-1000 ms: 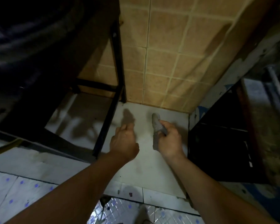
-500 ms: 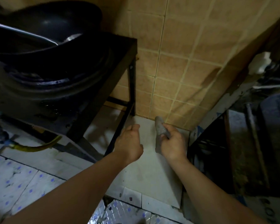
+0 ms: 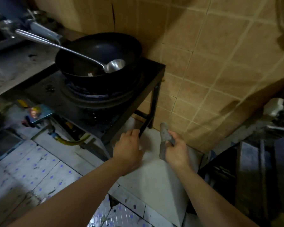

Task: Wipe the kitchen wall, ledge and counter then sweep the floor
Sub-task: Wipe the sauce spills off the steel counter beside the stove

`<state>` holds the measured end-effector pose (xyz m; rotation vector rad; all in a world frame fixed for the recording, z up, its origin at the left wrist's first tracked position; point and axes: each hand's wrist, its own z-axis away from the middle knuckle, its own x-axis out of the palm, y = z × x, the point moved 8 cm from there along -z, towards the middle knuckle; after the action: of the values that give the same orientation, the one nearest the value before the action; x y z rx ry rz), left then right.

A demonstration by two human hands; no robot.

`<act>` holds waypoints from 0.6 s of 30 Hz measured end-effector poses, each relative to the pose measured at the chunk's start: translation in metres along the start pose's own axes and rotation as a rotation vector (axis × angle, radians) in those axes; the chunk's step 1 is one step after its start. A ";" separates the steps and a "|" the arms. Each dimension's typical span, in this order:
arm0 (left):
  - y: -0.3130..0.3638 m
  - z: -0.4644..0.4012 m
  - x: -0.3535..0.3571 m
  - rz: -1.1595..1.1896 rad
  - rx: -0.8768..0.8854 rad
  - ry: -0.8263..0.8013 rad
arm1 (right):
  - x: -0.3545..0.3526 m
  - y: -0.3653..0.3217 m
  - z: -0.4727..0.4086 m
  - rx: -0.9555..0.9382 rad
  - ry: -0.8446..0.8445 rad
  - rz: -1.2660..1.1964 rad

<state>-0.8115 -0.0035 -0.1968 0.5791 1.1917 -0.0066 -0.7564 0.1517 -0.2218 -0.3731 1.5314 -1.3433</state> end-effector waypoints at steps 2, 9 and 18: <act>-0.006 0.006 -0.015 -0.003 -0.029 0.007 | 0.005 -0.012 0.001 -0.009 -0.028 0.010; -0.036 0.016 -0.065 -0.005 -0.111 0.070 | 0.035 -0.065 0.000 -0.091 -0.091 0.064; -0.098 0.004 -0.094 0.028 -0.154 0.086 | 0.090 -0.104 -0.007 -0.135 -0.122 0.105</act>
<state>-0.8743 -0.1167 -0.1550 0.4639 1.2546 0.1343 -0.8404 0.0522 -0.1752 -0.4451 1.5219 -1.1197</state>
